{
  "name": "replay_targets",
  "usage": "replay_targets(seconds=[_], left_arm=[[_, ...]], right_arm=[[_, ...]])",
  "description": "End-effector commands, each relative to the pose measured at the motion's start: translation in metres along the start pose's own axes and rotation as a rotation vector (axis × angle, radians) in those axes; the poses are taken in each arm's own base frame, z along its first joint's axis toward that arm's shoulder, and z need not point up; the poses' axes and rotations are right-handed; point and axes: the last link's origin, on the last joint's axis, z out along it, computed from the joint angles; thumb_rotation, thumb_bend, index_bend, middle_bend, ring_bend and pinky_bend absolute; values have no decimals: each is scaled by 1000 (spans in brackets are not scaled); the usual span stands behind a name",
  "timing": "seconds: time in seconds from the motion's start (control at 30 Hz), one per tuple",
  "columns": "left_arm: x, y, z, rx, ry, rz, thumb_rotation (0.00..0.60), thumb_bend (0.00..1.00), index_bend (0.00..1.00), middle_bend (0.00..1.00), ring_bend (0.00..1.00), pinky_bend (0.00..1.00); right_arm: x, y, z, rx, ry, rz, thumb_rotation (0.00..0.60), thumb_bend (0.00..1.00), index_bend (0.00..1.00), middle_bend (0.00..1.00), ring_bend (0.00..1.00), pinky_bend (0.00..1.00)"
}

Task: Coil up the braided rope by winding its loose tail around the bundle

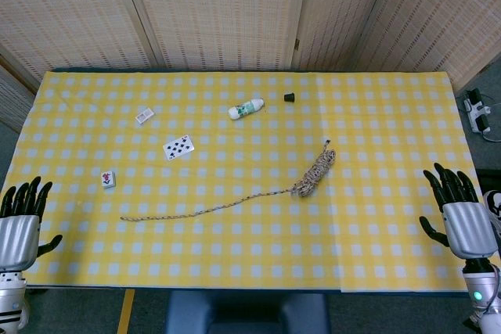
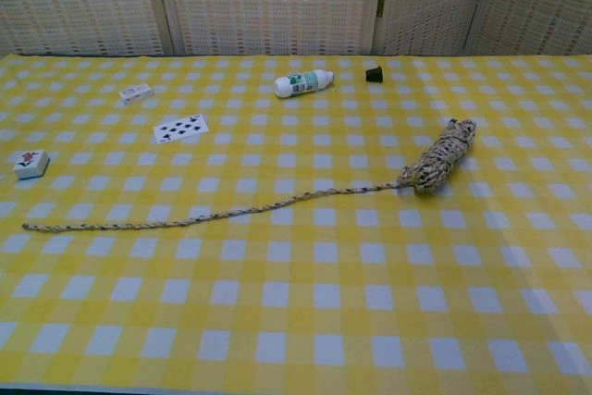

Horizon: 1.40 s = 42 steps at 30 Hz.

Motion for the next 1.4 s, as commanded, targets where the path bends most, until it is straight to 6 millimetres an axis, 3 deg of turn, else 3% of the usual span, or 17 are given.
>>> replay_targets(seconds=[0.03,0.43,0.6,1.03,1.4], left_arm=[[-1,1,3,4,-8,6,600,150,0,0,0,0],[-1,1,2,7,9,-5,600,150,0,0,0,0],[0,1,0,10,14,-10,600,151,0,0,0,0],[0,-1,-4,22,12,-18,600,150,9,0,0,0],[-1,-5,-7,45,-3,-26,600,150,15,0,0,0]], right_arm=[[0,0,0,0,3,3,600,341,0,0,7,0],[-1,0,2,13,7,4,600,341,0,0,20,0],[-6,-6,14,54,-34,-26,600,341,0,0,21,0],[-15,-49,110,255,-140,-109,600,342,13,71,120,0],[-49,-93,176,368,-257,-261,600,341,68,94,130,0]])
